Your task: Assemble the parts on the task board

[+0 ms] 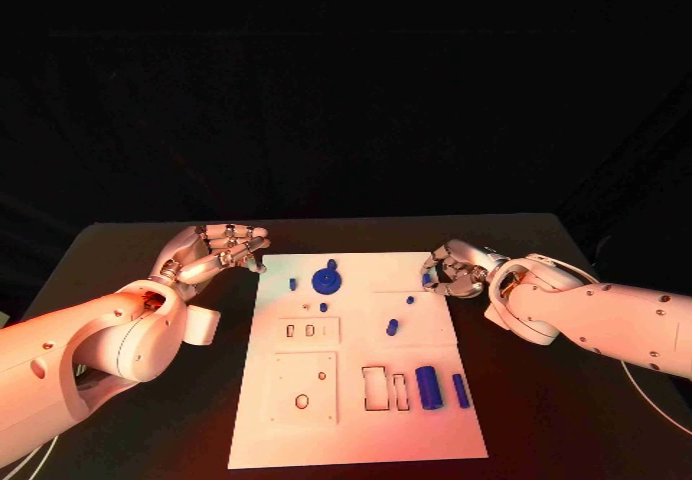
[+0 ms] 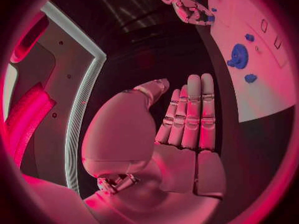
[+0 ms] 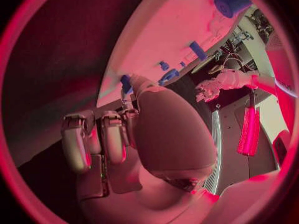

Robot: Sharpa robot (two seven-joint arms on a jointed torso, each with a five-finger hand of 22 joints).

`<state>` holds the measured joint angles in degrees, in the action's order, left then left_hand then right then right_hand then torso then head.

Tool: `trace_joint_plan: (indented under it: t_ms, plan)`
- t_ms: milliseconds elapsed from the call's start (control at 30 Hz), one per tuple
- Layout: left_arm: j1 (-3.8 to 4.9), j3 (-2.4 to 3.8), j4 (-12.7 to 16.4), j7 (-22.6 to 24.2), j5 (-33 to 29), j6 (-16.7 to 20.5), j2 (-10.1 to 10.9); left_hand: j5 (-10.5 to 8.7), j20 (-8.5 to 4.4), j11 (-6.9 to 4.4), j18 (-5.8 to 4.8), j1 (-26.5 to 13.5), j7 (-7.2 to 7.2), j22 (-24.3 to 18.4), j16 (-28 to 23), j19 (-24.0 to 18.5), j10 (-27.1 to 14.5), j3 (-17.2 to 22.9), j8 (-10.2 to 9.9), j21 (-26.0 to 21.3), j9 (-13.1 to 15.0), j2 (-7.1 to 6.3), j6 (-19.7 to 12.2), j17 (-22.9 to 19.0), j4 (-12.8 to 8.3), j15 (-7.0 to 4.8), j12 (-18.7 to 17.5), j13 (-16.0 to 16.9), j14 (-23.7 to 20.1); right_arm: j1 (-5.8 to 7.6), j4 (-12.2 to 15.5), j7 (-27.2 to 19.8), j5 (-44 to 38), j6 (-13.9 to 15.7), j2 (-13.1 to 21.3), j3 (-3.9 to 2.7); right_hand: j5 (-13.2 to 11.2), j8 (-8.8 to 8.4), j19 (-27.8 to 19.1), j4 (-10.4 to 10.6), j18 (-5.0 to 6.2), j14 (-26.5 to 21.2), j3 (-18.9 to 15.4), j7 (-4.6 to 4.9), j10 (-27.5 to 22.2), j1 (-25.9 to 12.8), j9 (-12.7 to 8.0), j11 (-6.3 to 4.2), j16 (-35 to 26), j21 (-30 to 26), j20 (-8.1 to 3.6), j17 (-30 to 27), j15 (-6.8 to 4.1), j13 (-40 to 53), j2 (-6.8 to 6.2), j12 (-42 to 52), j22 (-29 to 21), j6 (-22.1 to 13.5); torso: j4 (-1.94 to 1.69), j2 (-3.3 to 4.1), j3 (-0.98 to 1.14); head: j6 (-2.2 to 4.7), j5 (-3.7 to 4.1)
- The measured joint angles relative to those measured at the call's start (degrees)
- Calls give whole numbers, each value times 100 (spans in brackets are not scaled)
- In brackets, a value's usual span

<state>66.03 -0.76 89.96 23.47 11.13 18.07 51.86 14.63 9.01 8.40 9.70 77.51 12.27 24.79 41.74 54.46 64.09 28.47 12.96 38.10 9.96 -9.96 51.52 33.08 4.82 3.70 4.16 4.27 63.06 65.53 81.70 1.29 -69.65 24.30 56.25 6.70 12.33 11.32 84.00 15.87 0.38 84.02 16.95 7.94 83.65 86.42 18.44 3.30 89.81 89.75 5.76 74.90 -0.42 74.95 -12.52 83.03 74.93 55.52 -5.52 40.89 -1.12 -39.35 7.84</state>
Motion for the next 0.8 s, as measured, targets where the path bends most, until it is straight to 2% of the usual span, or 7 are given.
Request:
trace_joint_plan:
  t_ms: [300, 400, 500, 533, 667, 800]
  plan:
    - [0, 0, -3, -1, 0, 0, 0, 0, 0, 0, -1, 0, 0, 0, 0, 0, 0, 0, 0, 0, 5, 0, 0, 0, 0, 0, 0, 0, 0, -7, -4, 15, 4, -6, -2, -3, 0, 38, 0, 9, 0, 0, 22, -28, 0, 2, -1, 0, 0, 0, 0, 0, 0, -1, 2, 11, -1, 28, 2, 1, -1, -4, -1]
    - [0, 0, -3, -1, -1, 0, 0, 0, 0, 0, 0, 0, 0, -1, -1, 0, 0, 0, 0, 0, 5, 0, 0, 0, 0, 0, 0, 0, 0, -8, -4, 19, 4, 1, -3, -4, 0, 45, 0, 18, 0, 0, 78, -45, 12, 38, -1, -12, 0, 0, 0, 0, 0, -1, 38, 33, -1, 86, 1, 1, -2, -3, -2]
    - [0, 0, -5, -1, -1, 0, 0, 0, 0, 0, 0, 0, 0, -1, -2, 0, 0, 0, 0, 0, 4, 0, 0, 0, 0, 0, 0, 0, 0, -9, -3, 27, 5, 35, -3, -4, 23, 110, 0, -1, 1, 1, 142, -57, 21, 60, 6, -21, 0, 0, -43, 5, -44, -1, 60, 53, -1, 158, -2, -1, -2, -3, -6]
    - [0, 0, -6, -1, -1, 0, 0, 0, 0, 0, -1, 0, 0, -1, -2, 0, 0, 0, 0, 0, 4, 0, 0, 0, 0, 0, 0, 0, 0, -10, 0, 29, 7, 56, -3, -4, 46, 155, 0, -17, 1, 1, 195, -77, 42, 81, 21, -43, 0, 0, -43, 5, -43, -1, 117, 84, -1, 222, -3, -2, -2, -3, -9]
    - [0, 0, -11, -1, -2, 0, -3, 0, 0, 0, 0, 0, 0, -1, -3, 0, 0, 0, 0, 0, 4, 0, 0, 0, 0, 0, 0, 0, 0, -14, 61, 40, 26, 185, 12, -5, 122, 254, 2, -80, 0, 1, 301, -135, 24, 90, 38, -80, 0, 0, -85, 4, -84, -1, 152, 128, -2, 323, -4, -5, -2, 2, -15]
    - [0, 0, -22, -1, -2, 0, -10, 0, 0, 0, 0, 0, 0, -2, -3, 0, 0, 0, 0, 0, 4, 0, 0, 0, 0, 0, 0, 0, 0, -13, 189, 96, 56, 340, 38, -14, 221, 313, 2, -102, 0, 0, 340, -129, 19, 89, 38, -84, 0, 0, -85, 4, -84, -2, 153, 128, -2, 373, -5, -10, -4, 7, -30]
